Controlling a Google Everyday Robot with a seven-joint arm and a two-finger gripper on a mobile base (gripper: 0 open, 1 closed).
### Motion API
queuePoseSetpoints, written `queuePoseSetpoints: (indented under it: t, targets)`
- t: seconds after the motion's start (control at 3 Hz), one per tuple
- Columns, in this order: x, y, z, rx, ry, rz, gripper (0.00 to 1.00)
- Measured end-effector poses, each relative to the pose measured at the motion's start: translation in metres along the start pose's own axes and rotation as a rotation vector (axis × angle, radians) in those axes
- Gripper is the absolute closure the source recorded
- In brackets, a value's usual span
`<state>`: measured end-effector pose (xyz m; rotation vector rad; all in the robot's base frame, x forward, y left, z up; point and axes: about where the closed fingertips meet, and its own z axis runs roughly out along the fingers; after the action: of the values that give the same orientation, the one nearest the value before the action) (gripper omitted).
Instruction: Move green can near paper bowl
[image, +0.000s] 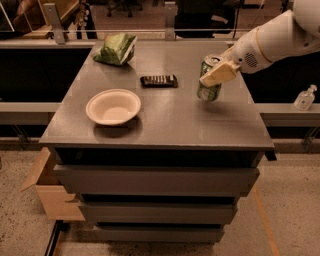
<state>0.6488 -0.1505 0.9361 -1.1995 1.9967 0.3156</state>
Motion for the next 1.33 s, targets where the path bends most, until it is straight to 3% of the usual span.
queuePoseSetpoints:
  t: [0.33,0.67,1.0,1.33]
  targets:
    - [-0.024,0.007,-0.019,0.007,-0.064,-0.069,1.00]
    - [-0.025,0.007,-0.019,0.006,-0.064,-0.069,1.00]
    - [-0.035,0.029,0.001,-0.076,-0.067,-0.125,1.00]
    - [-0.048,0.061,0.024,-0.204,-0.083,-0.192,1.00]
